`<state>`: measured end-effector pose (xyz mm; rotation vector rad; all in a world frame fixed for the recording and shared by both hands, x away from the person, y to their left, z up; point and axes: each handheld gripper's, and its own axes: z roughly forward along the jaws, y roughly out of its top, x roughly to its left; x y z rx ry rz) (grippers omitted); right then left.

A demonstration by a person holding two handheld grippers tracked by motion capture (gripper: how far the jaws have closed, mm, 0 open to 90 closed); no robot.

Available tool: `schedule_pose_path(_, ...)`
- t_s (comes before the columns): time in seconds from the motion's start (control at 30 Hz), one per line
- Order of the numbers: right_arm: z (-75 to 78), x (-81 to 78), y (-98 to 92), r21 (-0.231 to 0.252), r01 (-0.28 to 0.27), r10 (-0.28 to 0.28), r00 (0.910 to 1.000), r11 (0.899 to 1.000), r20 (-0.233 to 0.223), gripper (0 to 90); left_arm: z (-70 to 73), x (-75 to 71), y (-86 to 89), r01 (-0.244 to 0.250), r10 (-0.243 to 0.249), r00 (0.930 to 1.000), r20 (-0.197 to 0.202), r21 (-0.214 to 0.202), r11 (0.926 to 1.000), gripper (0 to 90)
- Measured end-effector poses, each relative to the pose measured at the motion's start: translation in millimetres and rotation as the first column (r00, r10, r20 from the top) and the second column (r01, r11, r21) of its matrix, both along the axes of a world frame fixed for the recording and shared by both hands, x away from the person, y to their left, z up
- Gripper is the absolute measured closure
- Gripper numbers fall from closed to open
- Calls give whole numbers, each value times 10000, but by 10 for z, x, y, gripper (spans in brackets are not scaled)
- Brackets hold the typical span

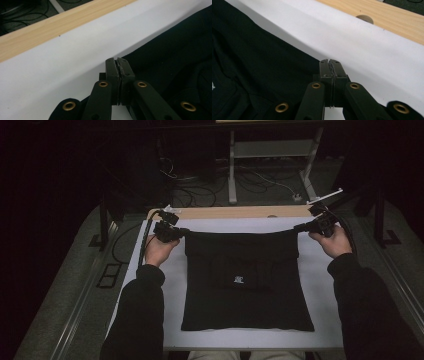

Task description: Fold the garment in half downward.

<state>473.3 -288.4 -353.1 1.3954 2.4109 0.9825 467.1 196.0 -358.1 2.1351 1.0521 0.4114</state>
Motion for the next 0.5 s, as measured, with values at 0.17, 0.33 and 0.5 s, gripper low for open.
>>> schedule_pose_path(0.17,61,32,-7,18,52,-52,10000,10000,69,880,97,15,-7,-38,42,9997,230,-191,9998,877)
schedule_pose_path(0.33,125,48,-18,126,118,-120,9998,9999,163,879,138,30,-43,-27,24,9993,383,77,10000,877)
schedule_pose_path(0.5,94,83,2,85,152,-153,9997,9998,201,879,152,68,-49,-32,30,9992,407,47,10000,876)
